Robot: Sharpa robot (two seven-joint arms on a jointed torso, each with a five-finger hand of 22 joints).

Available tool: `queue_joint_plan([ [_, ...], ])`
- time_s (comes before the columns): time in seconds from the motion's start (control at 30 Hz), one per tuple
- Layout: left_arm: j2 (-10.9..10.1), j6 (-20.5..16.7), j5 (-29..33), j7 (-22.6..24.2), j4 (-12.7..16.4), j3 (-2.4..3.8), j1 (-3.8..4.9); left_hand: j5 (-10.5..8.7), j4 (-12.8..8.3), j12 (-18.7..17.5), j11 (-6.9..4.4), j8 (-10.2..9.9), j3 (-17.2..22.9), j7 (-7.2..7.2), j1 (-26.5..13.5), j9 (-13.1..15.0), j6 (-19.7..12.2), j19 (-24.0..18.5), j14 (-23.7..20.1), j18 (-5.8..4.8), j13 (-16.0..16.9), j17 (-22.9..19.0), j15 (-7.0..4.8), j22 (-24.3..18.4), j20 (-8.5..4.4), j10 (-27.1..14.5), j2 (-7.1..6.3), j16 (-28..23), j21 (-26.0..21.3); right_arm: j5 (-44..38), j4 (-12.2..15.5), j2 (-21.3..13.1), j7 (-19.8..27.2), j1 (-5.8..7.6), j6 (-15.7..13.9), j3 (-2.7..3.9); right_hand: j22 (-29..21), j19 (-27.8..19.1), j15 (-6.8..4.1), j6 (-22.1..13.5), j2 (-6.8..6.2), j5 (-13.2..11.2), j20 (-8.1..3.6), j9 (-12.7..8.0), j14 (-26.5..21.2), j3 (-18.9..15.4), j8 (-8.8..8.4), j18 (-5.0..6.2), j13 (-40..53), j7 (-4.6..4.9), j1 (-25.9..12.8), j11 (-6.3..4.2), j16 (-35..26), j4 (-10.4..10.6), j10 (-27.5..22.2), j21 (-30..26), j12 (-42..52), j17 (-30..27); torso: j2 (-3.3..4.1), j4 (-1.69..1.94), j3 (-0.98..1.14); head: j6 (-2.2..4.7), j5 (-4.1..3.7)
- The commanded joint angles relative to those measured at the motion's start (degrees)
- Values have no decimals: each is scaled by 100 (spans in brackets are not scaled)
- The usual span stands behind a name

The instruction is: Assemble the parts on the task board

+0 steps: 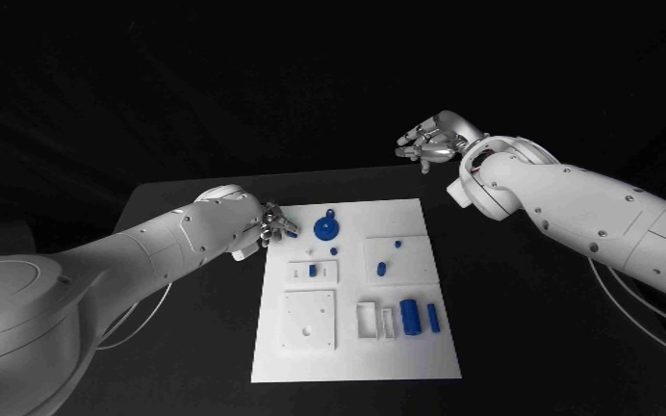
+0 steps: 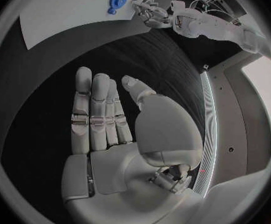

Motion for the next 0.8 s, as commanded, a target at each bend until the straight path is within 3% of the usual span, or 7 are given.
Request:
queue_joint_plan([
  [0.03, 3, 109, 181, 95, 27, 2, -4, 75, -112, 13, -1, 88, 156, -5, 113, 84, -59, -20, -40, 0, -10, -8, 6, 107, 13, -51, 25, -33, -21, -40, -3, 9, 18, 3, 24, 4, -6, 37, 1, -32, -35, 10, 14, -6, 39, 2, -6, 44, -5, -3, 42, -10, -6, 21, 34, -24, -10, 1, 0, 5, -2, -5, 7],
  [0.13, -15, 110, 228, 110, 60, 2, -5, 100, -206, 16, -8, 222, 317, -14, 164, 269, -87, -17, -39, -1, -11, -6, 0, 109, 8, -43, 66, -22, -14, -40, -12, 11, 18, 3, 30, 4, -6, 37, 1, -32, -35, 10, 14, -6, 39, 2, -6, 44, -5, -3, 42, -10, -6, 21, 34, -24, -10, 1, 0, 5, -1, -15, 16],
  [0.17, -26, 108, 252, 114, 78, 3, -5, 18, -261, 15, 0, 320, 476, -33, 174, 395, -135, -18, -39, -2, -13, -5, -5, 111, 2, -43, 72, -17, -8, -40, -15, 11, 18, 3, 32, 4, -6, 37, 1, -32, -35, 10, 14, -6, 39, 2, -6, 44, -5, -3, 42, -10, -6, 21, 34, -24, -10, 1, 0, 6, 1, -16, 17],
  [0.2, -41, 107, 282, 117, 99, 3, -5, -216, -324, 15, 2, 443, 908, -38, 113, 536, -187, -21, -37, -2, -14, -1, -5, 113, -1, -39, 2, -9, 4, -40, -18, 10, 18, 3, 33, 4, -6, 37, 1, -32, -35, 10, 14, -6, 39, 2, -6, 44, -5, -3, 42, -10, -6, 21, 34, -24, -10, 1, 0, 8, 1, -13, 23],
  [0.37, -183, 54, 472, 77, 299, 9, -1, -111, -417, 38, -10, 771, 1931, -27, -342, 969, -284, -28, -31, 11, -1, -2, -17, 112, -4, -28, -147, 3, 63, -40, -21, -17, 16, 3, 36, 4, -6, 37, 1, -32, -35, 10, 14, -6, 39, 2, -6, 44, -5, -3, 42, -10, -6, 21, 34, -24, -10, 1, -13, 20, -7, -37, 16],
  [0.6, -514, -237, 790, -55, 832, 13, 30, -77, -480, 37, -40, 803, 2057, -48, -432, 1012, -230, 1, 33, 10, -7, 30, -30, 110, -27, 30, -192, 24, 107, -32, -9, -95, 6, 2, 26, 4, -9, 38, 3, -34, -33, -19, 15, -7, 38, -3, -6, 43, -1, -4, 26, -9, -5, 40, 33, -24, -3, 3, -43, 82, -38, -72, 1],
  [0.8, -970, -767, 964, -225, 1650, 12, 79, -35, -520, 12, -52, 813, 2118, -66, -471, 1019, -165, 24, 87, 9, -21, 68, -46, 104, -38, 96, -233, 26, 115, -14, -2, -154, 0, 2, 13, 4, -17, 40, 3, -38, -23, -75, 16, -6, 40, -13, -6, 42, 2, -4, 24, -9, -4, 58, 32, -27, 3, 4, -92, 160, -83, -98, -62],
])
